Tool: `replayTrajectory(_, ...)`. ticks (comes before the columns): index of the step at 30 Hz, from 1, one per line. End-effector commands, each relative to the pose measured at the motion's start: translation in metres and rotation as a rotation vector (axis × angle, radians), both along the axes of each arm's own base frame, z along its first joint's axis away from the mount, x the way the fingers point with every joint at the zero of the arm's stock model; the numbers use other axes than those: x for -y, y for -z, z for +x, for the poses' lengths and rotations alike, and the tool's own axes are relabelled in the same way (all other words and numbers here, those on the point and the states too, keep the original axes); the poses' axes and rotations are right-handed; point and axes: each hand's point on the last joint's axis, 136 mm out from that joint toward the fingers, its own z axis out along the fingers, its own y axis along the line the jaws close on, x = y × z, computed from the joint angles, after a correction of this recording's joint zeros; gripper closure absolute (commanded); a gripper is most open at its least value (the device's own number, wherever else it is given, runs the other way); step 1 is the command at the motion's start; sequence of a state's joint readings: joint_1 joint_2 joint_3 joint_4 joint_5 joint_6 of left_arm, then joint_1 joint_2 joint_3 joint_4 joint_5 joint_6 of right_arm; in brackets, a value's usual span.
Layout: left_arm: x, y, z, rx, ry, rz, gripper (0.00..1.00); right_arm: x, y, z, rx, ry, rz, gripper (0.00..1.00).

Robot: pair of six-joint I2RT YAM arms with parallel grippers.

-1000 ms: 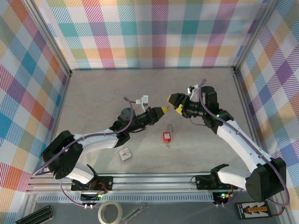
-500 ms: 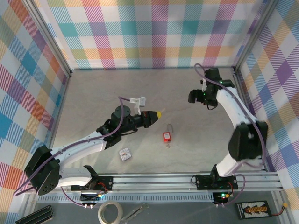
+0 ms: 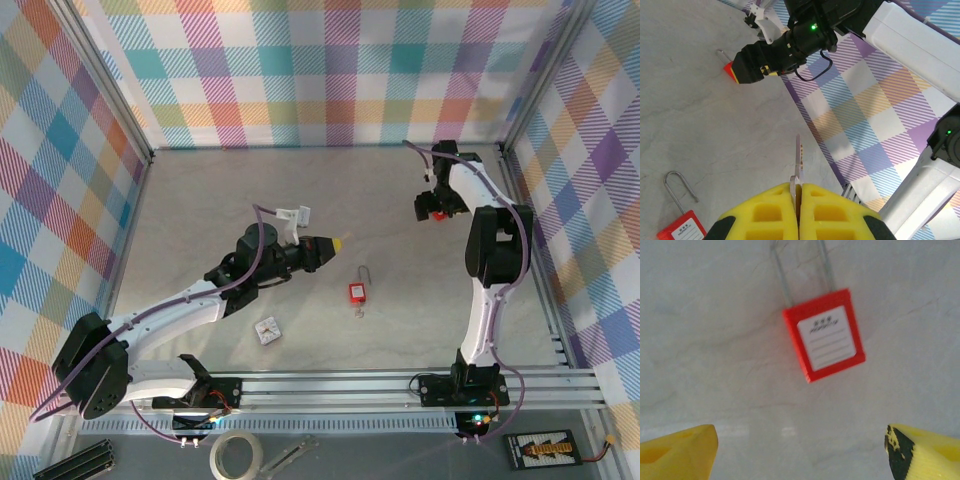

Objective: Unlock with the key

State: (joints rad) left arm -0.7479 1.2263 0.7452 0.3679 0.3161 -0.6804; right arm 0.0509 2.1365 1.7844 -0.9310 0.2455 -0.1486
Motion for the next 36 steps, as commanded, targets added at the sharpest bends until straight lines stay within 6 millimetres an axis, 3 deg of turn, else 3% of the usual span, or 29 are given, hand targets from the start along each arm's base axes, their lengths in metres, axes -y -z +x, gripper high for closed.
replayTrajectory(1, -0.002, -0.017, 0.006, 0.032, 0.001, -0.030, 1.00, 0.007, 0.015, 0.004, -0.059, -0.044, 0.008, 0.14)
replayTrajectory(9, -0.012, -0.017, 0.015, 0.013, -0.026, -0.022, 1.00, 0.008, 0.039, 0.024, -0.084, -0.060, 0.061, 0.15)
replayTrajectory(17, -0.015, -0.016, 0.018, 0.003, -0.046, -0.014, 1.00, 0.014, 0.053, 0.031, -0.105, -0.036, 0.079, 0.18)
replayTrajectory(25, -0.014, -0.017, 0.019, -0.001, -0.044, -0.008, 1.00, 0.015, 0.061, 0.036, -0.113, -0.018, 0.114, 0.25)
replayTrajectory(36, -0.014, -0.015, 0.019, -0.008, -0.042, -0.002, 1.00, 0.021, 0.068, 0.040, -0.118, 0.022, 0.122, 0.43)
